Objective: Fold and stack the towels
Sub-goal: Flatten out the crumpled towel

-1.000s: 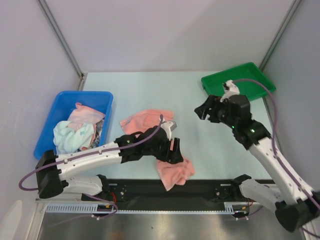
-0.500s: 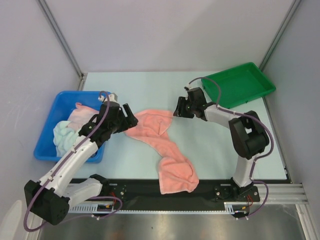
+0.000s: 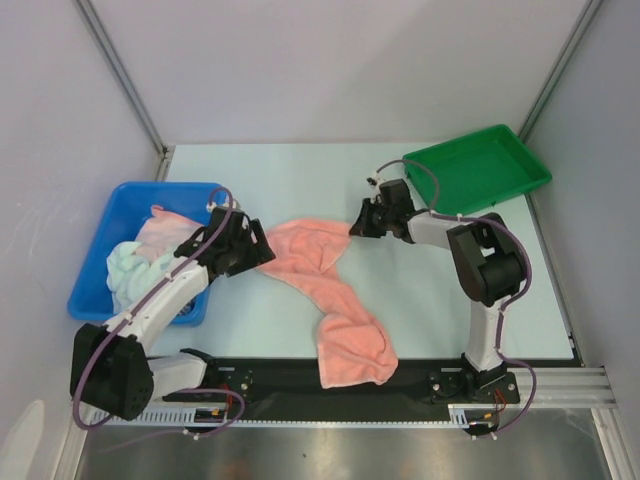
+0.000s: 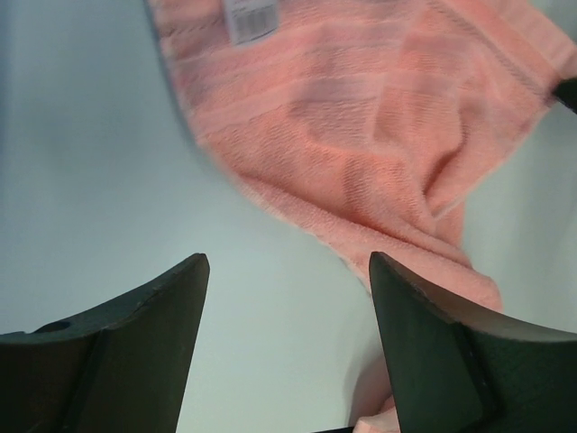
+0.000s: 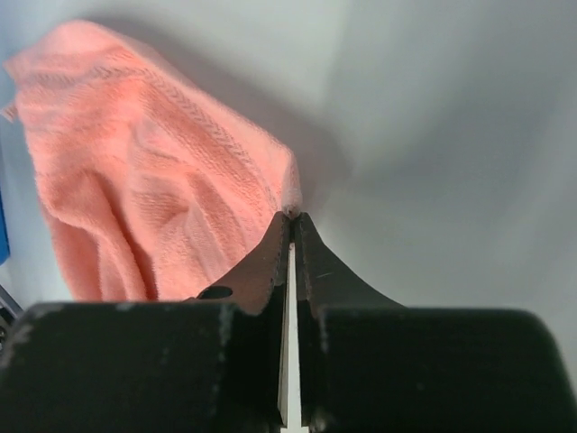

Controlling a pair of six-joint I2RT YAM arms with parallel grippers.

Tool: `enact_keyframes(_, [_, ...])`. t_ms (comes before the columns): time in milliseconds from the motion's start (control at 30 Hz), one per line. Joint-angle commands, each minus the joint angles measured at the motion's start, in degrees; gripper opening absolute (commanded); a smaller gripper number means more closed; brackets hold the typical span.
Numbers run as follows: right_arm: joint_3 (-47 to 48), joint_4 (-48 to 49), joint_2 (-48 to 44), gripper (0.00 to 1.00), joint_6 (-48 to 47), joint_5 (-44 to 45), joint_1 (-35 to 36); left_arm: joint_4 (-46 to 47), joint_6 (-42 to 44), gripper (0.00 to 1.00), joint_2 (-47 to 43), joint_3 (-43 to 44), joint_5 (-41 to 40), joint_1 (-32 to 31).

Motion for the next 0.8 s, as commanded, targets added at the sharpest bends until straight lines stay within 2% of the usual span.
enact_keyframes(0, [-4.66,0.15,-5.37,0.00,0.23,-2.65,-5.10,1.59,1.79,0.77,2.36,3.46,-0.78,0.33])
enact_keyframes(100, [-5.82,-3.89,-6.52,0.00,-1.61,-3.28,-6.60,1.41,1.53,0.77,5.70,6.18,-3.51,0.42])
enact_keyframes(400, [-10.48,-4.69,-9.51,0.00,-5.39,-4.33,-8.62,3.87,3.81,0.74,18.52,15.15,-6.06,1.30])
enact_keyframes(633, [-10.92,-4.69,-11.54,0.00,-6.28,-5.03,-9.50,3.35,7.68,0.63,30.99,25.34,-5.98,2.09])
enact_keyframes(767, [-11.27,-4.25,-12.33,0.00,-6.28,-5.65,-9.50,2.12,9.53,0.60,37.51,30.69,-5.89,2.17])
